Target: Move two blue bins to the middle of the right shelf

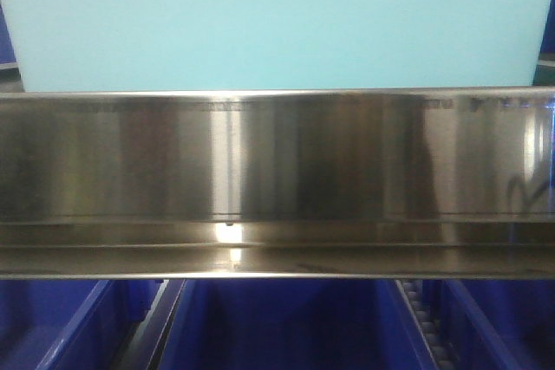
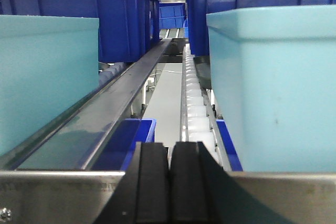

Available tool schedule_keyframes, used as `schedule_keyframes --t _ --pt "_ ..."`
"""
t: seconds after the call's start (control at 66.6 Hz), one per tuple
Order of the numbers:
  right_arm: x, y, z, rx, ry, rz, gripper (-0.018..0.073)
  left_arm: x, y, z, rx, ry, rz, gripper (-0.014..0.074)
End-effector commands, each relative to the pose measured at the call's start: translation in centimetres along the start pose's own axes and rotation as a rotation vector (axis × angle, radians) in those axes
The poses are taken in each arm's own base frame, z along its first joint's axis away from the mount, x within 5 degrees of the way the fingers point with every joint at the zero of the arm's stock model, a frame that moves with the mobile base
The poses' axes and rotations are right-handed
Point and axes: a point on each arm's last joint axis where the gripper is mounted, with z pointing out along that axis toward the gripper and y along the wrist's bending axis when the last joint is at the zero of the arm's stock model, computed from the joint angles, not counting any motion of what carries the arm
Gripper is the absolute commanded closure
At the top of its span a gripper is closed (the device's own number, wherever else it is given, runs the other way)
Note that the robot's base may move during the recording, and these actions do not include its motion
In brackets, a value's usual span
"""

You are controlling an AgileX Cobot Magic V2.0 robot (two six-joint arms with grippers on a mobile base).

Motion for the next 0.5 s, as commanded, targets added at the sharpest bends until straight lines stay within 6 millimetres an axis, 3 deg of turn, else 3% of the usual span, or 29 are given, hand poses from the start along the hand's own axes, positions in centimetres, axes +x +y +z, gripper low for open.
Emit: schedule_keyframes --t 0.0,0.48 --pt "-0.15 0.01 -0.02 -0.002 -0.023 -0.003 0.0721 -0.26 0.01 -0.04 -0.001 -0.023 -0.004 0.0708" --pt "-0.15 0.01 -0.02 -0.002 -0.023 -0.003 0.0721 -0.64 -0.01 -0.06 0.0 -0.065 -0.004 0.0708"
